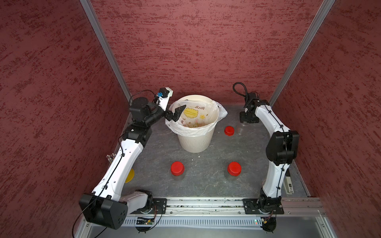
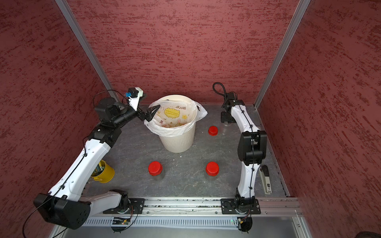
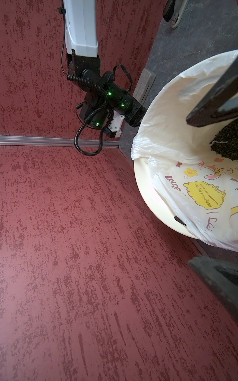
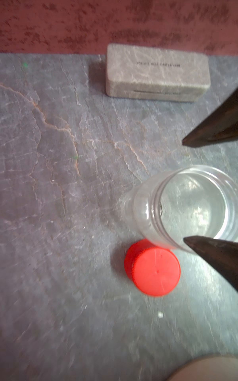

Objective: Empty moldy tea leaves from jars
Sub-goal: Place the jar at the center of the board, then pick up the jar from the center of the board.

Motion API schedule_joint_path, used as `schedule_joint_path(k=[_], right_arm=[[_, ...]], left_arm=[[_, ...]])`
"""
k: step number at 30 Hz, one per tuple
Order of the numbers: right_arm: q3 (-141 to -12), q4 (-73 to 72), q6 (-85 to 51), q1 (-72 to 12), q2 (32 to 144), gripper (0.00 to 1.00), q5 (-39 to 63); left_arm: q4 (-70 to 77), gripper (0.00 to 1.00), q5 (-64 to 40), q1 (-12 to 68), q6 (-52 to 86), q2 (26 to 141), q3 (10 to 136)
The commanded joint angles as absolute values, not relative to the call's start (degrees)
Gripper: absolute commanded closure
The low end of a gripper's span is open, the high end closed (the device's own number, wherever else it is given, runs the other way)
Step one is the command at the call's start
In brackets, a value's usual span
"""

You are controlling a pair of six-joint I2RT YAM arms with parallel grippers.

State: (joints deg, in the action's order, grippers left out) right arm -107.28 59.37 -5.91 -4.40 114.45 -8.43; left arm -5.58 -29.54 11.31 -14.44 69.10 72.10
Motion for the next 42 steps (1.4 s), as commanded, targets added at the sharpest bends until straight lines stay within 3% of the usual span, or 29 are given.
schedule_joint_path(k=[1,7,15,42], right_arm=[[-107.2,55.8,-6.6,-4.7,106.6,0.21,-2.6],[-99.4,52.2,-6.7,-4.8,97.7,0.15,8.0],[-85.7,51.6,-7.5,-9.4,84.7,0.12,10.5],[-64.0,65.1,-33.0,-36.0,63.5,0.14,-2.4]], left_arm=[[-4.2,0.00,-29.8,11.5,-14.7,67.8,71.8],[-2.8,0.00,-31.1,11.4,-13.6,67.6,71.4],[-2.2,0.00,-32.0,11.2,-13.0,67.8,71.7],[-0.5,0.00,-32.6,10.9,-11.9,67.8,71.1]])
